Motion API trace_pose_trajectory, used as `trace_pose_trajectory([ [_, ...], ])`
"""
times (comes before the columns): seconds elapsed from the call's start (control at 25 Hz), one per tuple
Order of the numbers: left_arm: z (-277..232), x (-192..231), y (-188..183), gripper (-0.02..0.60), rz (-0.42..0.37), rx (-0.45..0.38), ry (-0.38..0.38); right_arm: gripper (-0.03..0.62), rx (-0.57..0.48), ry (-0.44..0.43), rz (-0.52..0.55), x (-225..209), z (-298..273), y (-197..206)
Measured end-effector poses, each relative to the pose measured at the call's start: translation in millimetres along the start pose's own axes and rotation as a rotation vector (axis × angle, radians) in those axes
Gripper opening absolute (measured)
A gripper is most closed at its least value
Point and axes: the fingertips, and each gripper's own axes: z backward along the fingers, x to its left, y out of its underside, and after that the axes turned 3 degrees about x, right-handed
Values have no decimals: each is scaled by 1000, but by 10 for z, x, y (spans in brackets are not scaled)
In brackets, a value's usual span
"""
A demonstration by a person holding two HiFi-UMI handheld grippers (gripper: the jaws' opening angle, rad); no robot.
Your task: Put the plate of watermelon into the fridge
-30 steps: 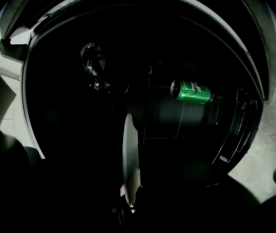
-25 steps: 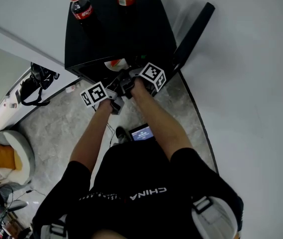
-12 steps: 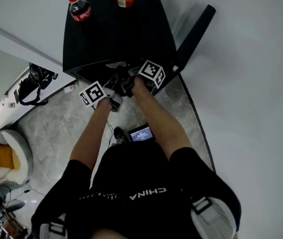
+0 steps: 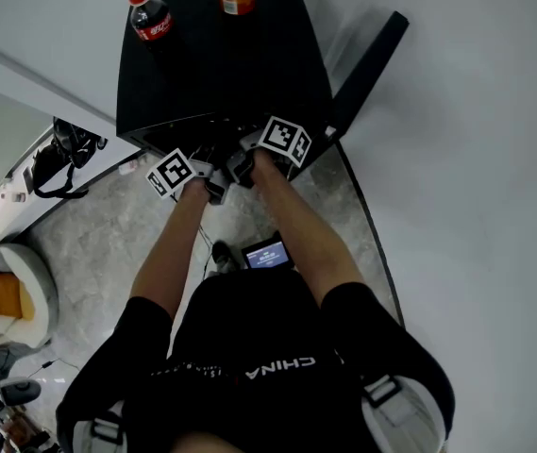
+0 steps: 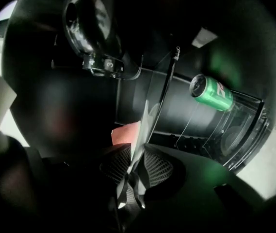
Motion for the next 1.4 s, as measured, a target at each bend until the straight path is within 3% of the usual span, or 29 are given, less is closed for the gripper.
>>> trace_pose_trajectory([
  [0.36, -139, -6, -87, 49, 63, -72, 5, 80, 38, 35, 138, 8, 116, 29],
  [0.68, -204, 60, -149, 51, 16, -47, -28, 38, 66, 134, 443, 46, 182, 19],
  [0.88, -267, 17, -174, 51, -57, -13, -33, 25, 105, 190, 653, 41, 115, 68],
  [1.0, -272, 66, -140, 51, -103, 18, -53, 25, 129, 188, 712, 23, 9, 124],
  [1.16, -270, 99, -128, 54, -169, 50, -83, 23, 140, 247, 806, -15, -40, 68],
  [1.4, -229, 112, -120, 69, -340, 88, -175, 20, 154, 272, 862, -65, -65, 69],
])
